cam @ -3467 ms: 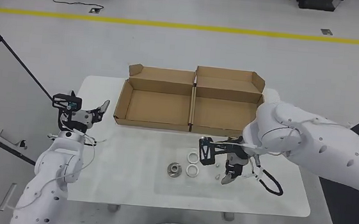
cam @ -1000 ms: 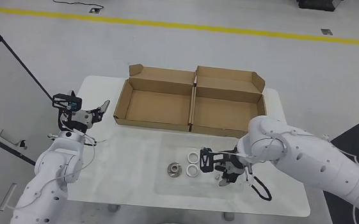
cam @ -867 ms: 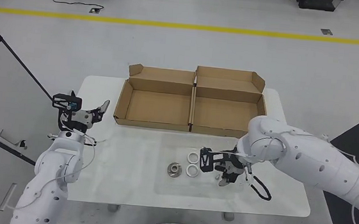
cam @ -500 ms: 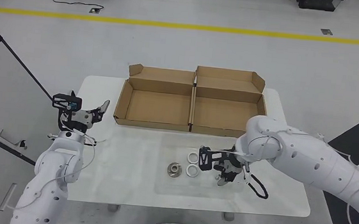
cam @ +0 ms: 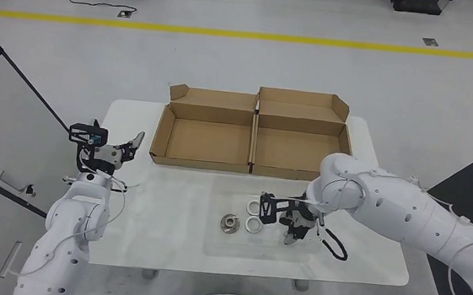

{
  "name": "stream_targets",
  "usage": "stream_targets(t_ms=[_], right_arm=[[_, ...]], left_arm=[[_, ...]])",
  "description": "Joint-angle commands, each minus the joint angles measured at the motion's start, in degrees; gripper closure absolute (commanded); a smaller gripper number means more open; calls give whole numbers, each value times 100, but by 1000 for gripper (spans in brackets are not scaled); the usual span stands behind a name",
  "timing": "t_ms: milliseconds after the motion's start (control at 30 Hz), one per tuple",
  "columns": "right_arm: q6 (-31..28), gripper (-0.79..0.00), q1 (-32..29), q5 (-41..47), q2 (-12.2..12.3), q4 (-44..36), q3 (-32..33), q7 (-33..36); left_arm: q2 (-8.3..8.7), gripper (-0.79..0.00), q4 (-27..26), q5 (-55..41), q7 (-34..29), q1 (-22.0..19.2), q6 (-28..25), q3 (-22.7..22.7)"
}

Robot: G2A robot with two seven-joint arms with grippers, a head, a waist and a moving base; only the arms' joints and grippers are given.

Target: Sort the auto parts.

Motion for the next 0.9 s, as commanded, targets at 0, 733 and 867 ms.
stream_targets(t_ms=[0, 733, 867], right_arm=[[-6, -376, -2, -21, -16, 20, -2, -6], [-31, -360, -92, -140, -97, 209, -12, -31], [-35, -360, -104, -152, -117, 226, -6, -35]], left_arm=[[0, -785, 0, 0, 0, 0, 0, 0], [0, -785, 0, 0, 0, 0, 0, 0], [0, -785, 0, 0, 0, 0, 0, 0]])
